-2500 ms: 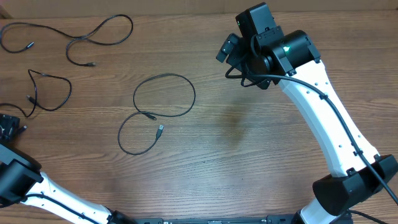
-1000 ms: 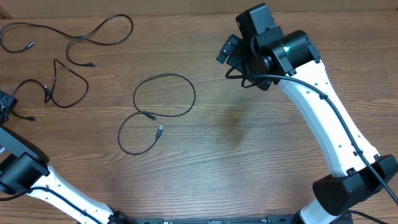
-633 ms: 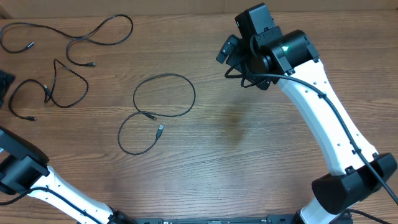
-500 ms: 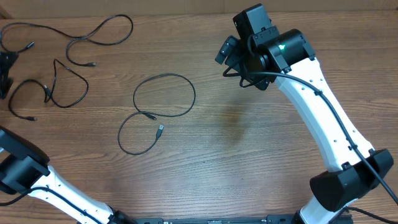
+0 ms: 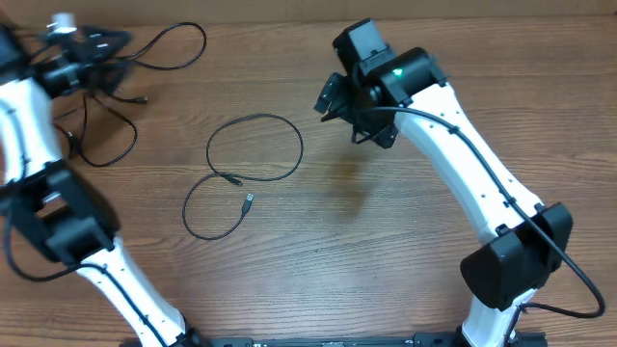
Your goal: Untangle cables
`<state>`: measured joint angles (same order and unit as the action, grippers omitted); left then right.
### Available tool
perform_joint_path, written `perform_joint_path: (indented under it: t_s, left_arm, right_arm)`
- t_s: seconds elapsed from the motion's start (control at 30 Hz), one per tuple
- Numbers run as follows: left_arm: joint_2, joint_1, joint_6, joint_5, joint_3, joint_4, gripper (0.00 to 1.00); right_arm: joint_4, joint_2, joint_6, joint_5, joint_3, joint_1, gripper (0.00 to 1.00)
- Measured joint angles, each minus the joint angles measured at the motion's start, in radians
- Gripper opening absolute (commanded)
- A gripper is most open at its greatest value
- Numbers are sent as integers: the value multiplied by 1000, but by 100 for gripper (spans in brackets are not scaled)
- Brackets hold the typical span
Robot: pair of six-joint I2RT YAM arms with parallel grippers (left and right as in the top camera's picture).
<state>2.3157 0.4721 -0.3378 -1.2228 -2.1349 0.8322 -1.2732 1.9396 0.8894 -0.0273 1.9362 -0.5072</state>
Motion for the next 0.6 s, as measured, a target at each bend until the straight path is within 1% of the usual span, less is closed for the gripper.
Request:
perform_joint_path:
  t_s: [0.13, 0.23, 0.37, 0.47, 0.6]
  left_arm:
    - [0, -126, 23, 61, 0, 34, 100]
    - [0, -209, 59, 172, -1, 96, 100]
    - [0, -323, 141, 430, -3, 205, 100]
    - [0, -399, 229, 620, -3, 284, 100]
    - [0, -489, 356, 822, -3, 335, 100]
  right_arm:
    - [-4, 5, 0, 1, -1, -3, 100]
    - [-26, 5, 0, -7, -1, 4, 100]
    - [-71, 5, 0, -35, -1, 47, 100]
    - [-91, 5, 0, -49, -1, 97, 100]
    - [-108, 5, 0, -64, -1, 164, 100]
